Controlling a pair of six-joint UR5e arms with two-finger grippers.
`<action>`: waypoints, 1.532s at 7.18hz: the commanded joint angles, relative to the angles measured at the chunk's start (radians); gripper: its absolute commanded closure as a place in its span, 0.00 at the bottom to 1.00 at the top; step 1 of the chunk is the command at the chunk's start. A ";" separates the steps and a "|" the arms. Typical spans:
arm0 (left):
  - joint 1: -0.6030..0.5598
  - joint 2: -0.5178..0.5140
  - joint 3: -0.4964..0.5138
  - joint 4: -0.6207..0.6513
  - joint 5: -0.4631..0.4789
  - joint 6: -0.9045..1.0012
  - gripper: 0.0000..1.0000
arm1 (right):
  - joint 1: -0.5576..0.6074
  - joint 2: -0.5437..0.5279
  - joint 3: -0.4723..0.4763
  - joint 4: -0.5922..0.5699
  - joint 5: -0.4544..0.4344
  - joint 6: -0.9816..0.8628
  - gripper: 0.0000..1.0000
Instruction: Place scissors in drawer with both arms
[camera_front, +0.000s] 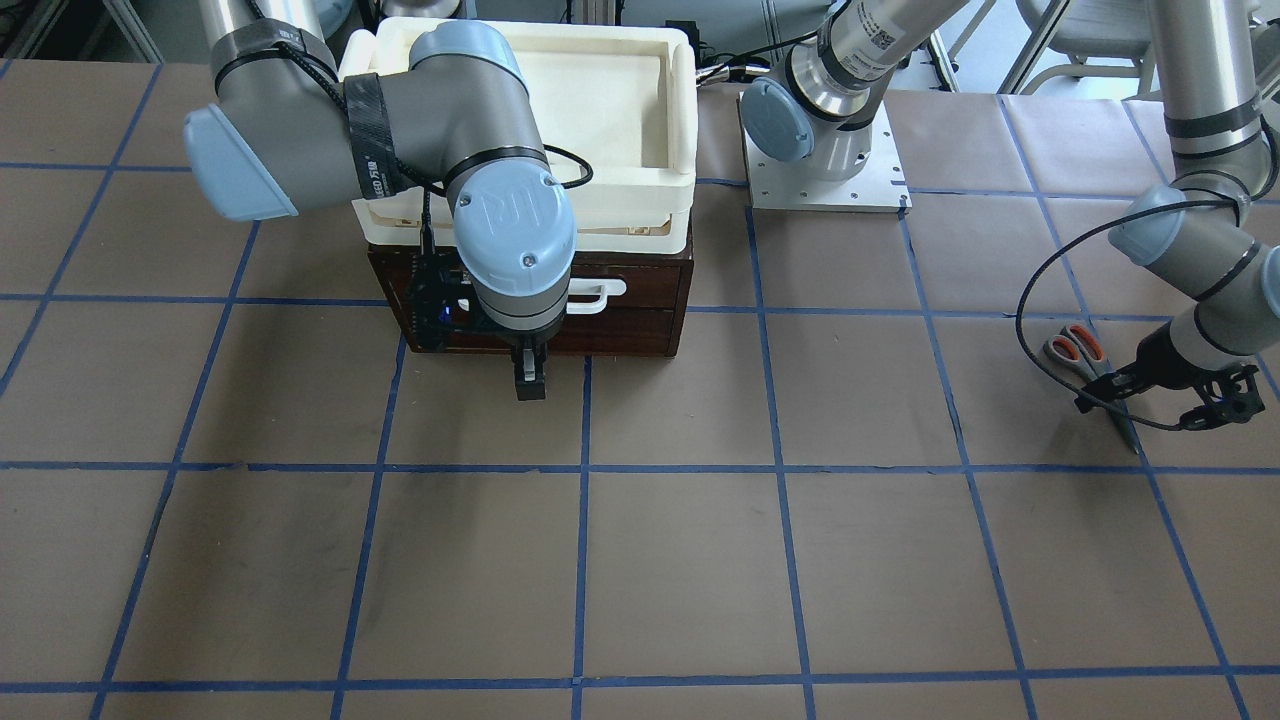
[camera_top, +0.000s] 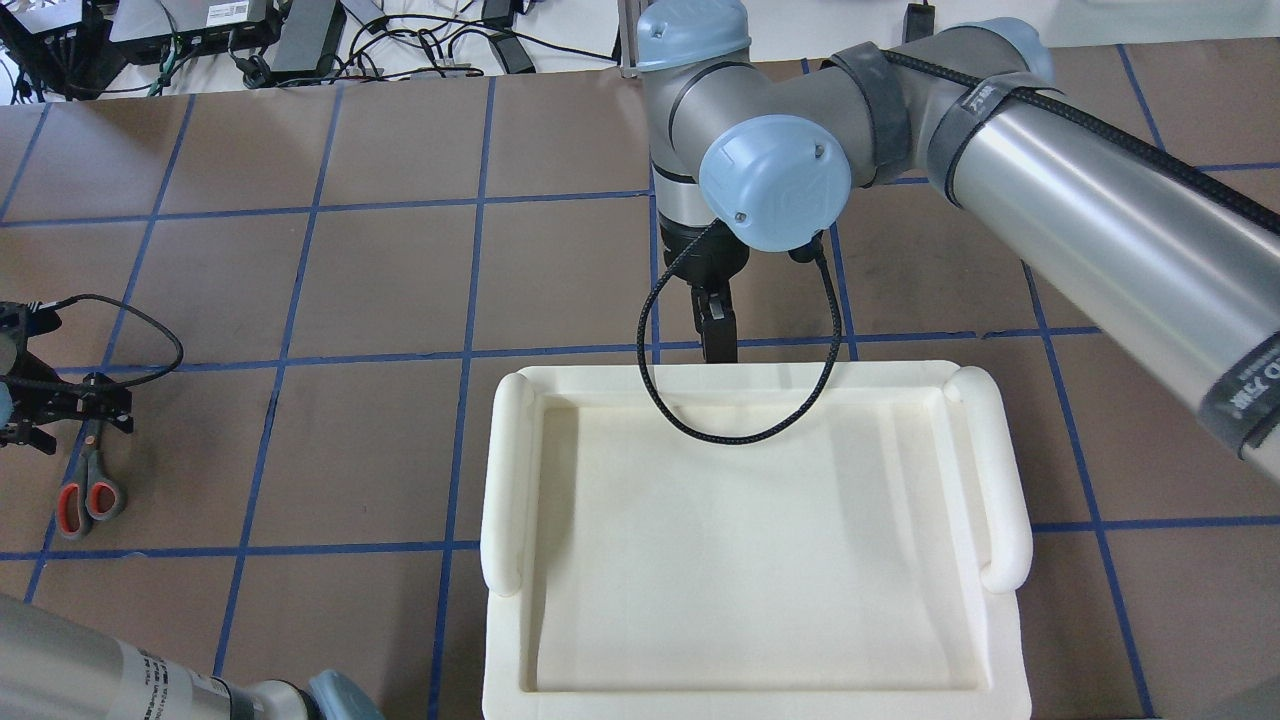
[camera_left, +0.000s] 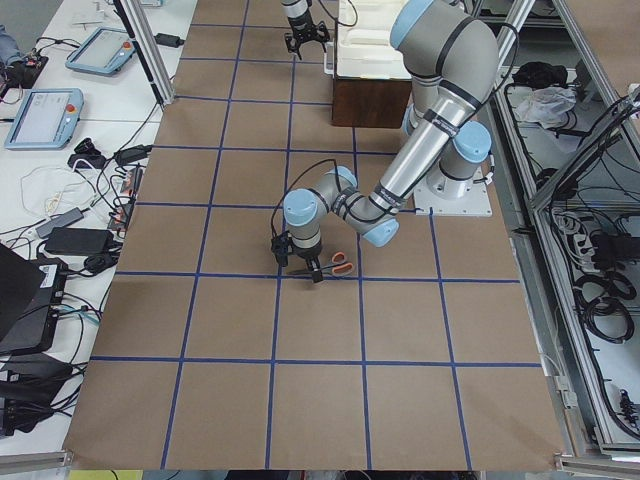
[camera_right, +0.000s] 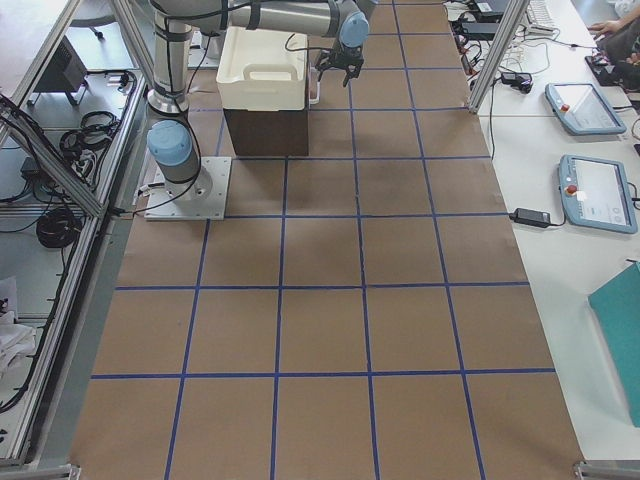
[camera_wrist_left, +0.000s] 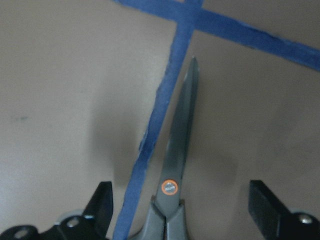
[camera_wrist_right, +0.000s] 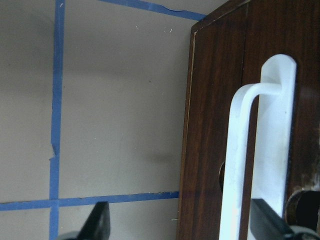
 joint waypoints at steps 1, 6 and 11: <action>0.033 0.014 -0.004 -0.016 -0.004 0.048 0.07 | 0.007 0.009 0.000 0.025 0.001 0.002 0.00; 0.032 0.009 -0.007 -0.034 -0.035 0.039 0.46 | 0.007 0.020 0.002 0.045 0.027 0.004 0.00; 0.032 0.012 -0.004 -0.036 -0.033 0.052 0.88 | 0.009 0.032 0.005 0.060 0.028 0.004 0.00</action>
